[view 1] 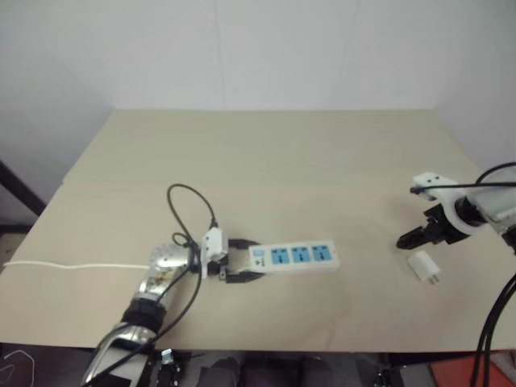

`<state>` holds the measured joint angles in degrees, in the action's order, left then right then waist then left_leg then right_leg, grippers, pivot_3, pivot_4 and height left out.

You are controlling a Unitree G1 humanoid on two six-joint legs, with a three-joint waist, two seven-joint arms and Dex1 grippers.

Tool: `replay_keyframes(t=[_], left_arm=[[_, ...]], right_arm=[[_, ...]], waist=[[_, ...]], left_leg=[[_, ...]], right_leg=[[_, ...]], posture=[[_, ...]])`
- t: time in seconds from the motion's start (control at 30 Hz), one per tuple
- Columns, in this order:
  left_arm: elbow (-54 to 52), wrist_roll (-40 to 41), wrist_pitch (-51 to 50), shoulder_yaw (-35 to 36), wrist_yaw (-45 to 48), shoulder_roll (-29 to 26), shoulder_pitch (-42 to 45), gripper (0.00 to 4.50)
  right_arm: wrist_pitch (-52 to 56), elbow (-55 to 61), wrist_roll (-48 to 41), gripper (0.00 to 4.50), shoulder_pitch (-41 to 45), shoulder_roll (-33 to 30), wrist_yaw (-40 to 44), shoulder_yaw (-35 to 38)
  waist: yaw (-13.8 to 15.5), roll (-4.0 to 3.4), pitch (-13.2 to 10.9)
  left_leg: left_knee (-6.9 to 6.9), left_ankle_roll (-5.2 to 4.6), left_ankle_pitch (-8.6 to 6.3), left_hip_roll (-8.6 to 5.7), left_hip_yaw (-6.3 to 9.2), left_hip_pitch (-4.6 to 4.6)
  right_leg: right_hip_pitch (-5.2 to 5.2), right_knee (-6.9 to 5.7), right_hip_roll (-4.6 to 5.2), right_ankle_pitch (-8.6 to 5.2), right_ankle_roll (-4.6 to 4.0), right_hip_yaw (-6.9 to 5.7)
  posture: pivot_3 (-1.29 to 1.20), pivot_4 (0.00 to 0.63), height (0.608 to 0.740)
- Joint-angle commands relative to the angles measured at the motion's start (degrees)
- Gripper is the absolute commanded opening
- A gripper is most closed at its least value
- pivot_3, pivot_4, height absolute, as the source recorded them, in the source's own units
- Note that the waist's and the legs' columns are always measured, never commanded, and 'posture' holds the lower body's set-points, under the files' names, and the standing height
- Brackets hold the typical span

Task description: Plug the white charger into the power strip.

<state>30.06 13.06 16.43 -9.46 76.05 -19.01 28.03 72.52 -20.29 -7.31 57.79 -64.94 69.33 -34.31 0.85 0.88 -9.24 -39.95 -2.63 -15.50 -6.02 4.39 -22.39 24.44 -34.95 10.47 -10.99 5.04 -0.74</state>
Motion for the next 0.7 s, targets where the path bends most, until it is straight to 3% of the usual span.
replay_keyframes(t=[0.03,0.7], left_arm=[[1.15,-1.61,0.5,-2.19,-0.06,1.46,-0.69,3.23],[3.14,-3.42,1.78,-2.69,-0.84,3.32,0.17,3.23]], right_arm=[[0.23,-2.61,1.63,4.5,0.53,0.37,0.44,-0.12],[0.73,-5.6,2.51,4.5,-2.41,1.19,2.76,-0.53]], waist=[[-0.01,-0.02,0.01],[0.18,-0.33,0.2]], left_leg=[[-0.01,0.0,0.0,0.0,0.0,0.02],[-0.09,0.0,0.0,-0.03,0.01,0.04]], right_leg=[[-0.04,0.0,0.0,0.0,0.0,0.0],[-0.12,0.02,0.02,0.02,0.04,0.0]], posture=[[0.0,0.15,0.74],[0.0,0.15,0.74]])
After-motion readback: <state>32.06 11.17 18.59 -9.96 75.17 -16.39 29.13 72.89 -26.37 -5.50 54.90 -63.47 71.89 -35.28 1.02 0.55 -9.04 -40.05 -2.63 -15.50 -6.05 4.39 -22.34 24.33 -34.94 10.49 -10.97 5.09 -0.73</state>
